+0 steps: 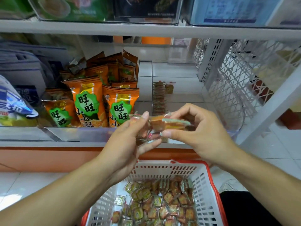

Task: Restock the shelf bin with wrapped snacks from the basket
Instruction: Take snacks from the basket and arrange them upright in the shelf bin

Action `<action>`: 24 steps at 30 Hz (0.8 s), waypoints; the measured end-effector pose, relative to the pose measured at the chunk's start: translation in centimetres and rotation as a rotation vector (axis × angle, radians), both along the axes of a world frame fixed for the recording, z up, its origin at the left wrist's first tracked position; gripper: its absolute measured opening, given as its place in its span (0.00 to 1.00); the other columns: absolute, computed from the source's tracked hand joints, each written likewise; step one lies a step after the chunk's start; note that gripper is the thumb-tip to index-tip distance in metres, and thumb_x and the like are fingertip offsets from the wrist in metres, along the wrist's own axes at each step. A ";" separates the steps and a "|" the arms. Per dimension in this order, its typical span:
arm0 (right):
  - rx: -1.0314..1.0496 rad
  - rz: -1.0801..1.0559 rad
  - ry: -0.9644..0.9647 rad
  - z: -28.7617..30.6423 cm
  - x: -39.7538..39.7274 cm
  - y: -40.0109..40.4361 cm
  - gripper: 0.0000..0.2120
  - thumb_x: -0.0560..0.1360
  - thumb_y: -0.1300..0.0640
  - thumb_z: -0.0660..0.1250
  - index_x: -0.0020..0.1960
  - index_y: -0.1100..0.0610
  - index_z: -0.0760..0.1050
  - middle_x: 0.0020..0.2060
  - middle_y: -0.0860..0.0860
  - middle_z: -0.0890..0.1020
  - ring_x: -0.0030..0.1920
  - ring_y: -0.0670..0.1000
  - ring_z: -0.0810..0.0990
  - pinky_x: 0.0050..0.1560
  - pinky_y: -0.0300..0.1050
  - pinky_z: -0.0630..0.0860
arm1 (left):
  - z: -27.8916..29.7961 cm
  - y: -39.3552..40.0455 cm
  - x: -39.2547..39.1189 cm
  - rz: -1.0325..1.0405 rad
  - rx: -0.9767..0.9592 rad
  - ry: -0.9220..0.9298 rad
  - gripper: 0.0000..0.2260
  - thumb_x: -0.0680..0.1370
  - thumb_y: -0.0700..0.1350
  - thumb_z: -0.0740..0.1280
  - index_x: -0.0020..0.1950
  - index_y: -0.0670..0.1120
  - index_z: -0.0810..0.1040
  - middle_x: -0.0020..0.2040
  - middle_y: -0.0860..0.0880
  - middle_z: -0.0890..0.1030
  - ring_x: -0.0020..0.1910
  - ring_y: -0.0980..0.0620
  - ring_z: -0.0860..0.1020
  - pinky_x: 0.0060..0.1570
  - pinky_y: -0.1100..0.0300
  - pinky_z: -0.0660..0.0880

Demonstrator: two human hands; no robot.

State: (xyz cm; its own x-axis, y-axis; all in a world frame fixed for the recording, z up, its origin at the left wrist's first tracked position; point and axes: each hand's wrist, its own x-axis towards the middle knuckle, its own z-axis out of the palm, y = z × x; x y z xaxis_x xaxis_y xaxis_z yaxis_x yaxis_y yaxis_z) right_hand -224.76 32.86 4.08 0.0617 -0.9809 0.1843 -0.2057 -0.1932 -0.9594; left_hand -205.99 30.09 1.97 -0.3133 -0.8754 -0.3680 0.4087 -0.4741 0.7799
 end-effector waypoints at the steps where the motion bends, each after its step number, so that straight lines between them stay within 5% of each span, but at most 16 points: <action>1: -0.125 -0.001 0.144 0.0 -0.1 0.1 0.13 0.66 0.56 0.81 0.44 0.49 0.79 0.49 0.45 0.86 0.50 0.48 0.85 0.50 0.42 0.80 | 0.1 0.0 0.0 -0.003 0.047 0.013 0.13 0.71 0.52 0.73 0.47 0.44 0.87 0.46 0.43 0.87 0.40 0.50 0.86 0.37 0.59 0.83; 5: -0.372 0.038 0.394 -0.4 -0.3 0.5 0.11 0.68 0.57 0.81 0.45 0.50 0.81 0.52 0.40 0.84 0.56 0.45 0.82 0.55 0.37 0.77 | 0.2 -0.2 -0.1 0.007 0.119 0.065 0.11 0.70 0.48 0.75 0.46 0.42 0.87 0.45 0.43 0.86 0.42 0.50 0.86 0.35 0.60 0.82; 10: -0.197 0.137 0.409 0.4 -0.8 0.4 0.13 0.63 0.52 0.83 0.43 0.43 0.81 0.56 0.37 0.83 0.60 0.46 0.79 0.59 0.42 0.74 | 0.4 -1.0 0.4 0.112 0.018 0.000 0.19 0.72 0.35 0.74 0.62 0.35 0.77 0.50 0.39 0.86 0.45 0.49 0.87 0.41 0.59 0.83; 13: -0.109 0.043 0.241 1.2 -1.2 0.3 0.13 0.60 0.49 0.82 0.42 0.46 0.82 0.47 0.46 0.85 0.49 0.51 0.82 0.49 0.53 0.77 | 0.1 -1.1 0.5 0.150 -0.036 -0.040 0.14 0.74 0.31 0.72 0.59 0.36 0.76 0.49 0.38 0.86 0.44 0.46 0.87 0.40 0.59 0.83; 16: 0.068 0.035 -0.107 1.5 -1.7 0.1 0.17 0.60 0.56 0.81 0.46 0.55 0.82 0.40 0.52 0.86 0.39 0.49 0.83 0.39 0.39 0.79 | -0.1 -1.0 0.5 0.148 -0.074 -0.070 0.13 0.74 0.31 0.73 0.57 0.38 0.77 0.48 0.38 0.86 0.44 0.46 0.86 0.41 0.59 0.82; 19: 0.225 0.033 -0.207 0.9 -2.1 -0.1 0.20 0.63 0.61 0.78 0.53 0.61 0.80 0.44 0.57 0.86 0.40 0.51 0.84 0.42 0.38 0.80 | -0.3 -1.0 0.5 0.127 -0.109 -0.091 0.16 0.72 0.31 0.74 0.57 0.40 0.77 0.47 0.39 0.86 0.44 0.45 0.86 0.43 0.58 0.83; 24: 0.389 0.060 -0.279 0.2 -2.5 -0.1 0.17 0.71 0.70 0.73 0.57 0.58 0.80 0.47 0.56 0.87 0.45 0.51 0.85 0.46 0.39 0.81 | -0.4 -0.9 0.3 0.091 -0.152 -0.105 0.15 0.71 0.33 0.76 0.55 0.40 0.77 0.50 0.37 0.86 0.46 0.42 0.86 0.45 0.56 0.83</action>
